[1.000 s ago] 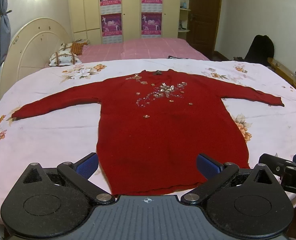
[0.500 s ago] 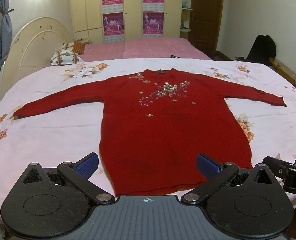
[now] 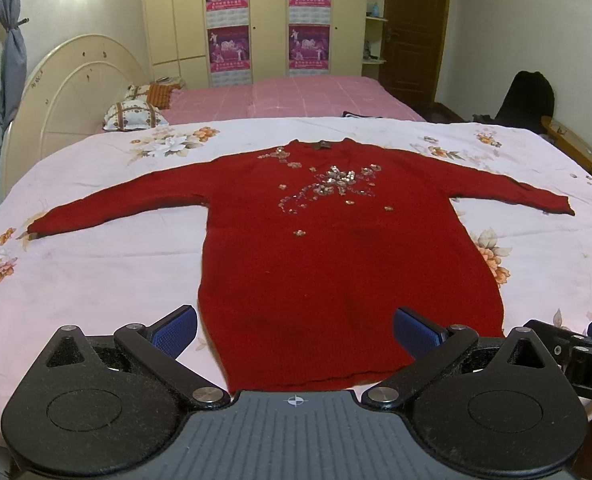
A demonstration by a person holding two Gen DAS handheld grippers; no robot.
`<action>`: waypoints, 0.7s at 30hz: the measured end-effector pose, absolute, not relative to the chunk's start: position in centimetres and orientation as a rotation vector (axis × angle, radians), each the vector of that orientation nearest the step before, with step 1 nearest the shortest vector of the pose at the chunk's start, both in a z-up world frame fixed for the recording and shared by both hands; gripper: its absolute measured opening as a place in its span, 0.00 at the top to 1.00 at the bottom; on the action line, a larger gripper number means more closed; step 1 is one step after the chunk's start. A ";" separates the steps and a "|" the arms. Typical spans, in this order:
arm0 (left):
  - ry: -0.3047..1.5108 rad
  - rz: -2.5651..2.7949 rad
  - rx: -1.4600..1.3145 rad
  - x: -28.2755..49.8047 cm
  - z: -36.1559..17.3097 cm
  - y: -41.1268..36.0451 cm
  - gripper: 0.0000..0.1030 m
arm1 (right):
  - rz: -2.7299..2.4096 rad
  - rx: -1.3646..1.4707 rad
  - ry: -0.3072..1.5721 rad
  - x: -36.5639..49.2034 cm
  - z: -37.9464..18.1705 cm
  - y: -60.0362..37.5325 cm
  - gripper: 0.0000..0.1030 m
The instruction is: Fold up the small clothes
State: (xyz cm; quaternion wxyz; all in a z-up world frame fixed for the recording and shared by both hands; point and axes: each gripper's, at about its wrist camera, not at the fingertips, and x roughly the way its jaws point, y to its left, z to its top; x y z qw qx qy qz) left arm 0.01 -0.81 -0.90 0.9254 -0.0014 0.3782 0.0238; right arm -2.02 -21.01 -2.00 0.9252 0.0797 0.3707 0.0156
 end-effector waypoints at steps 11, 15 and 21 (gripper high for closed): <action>0.784 0.051 -0.003 0.6 -1.1 -1.0 0.00 | 0.030 0.162 0.761 -1.7 -2.0 -21.1 0.01; 0.786 0.047 0.000 0.7 -1.1 -1.2 0.00 | 0.024 0.167 0.762 -1.6 -1.9 -21.3 0.01; 0.792 0.043 0.004 1.3 -1.3 -1.2 0.00 | 0.018 0.164 0.759 -1.1 -1.8 -21.4 0.01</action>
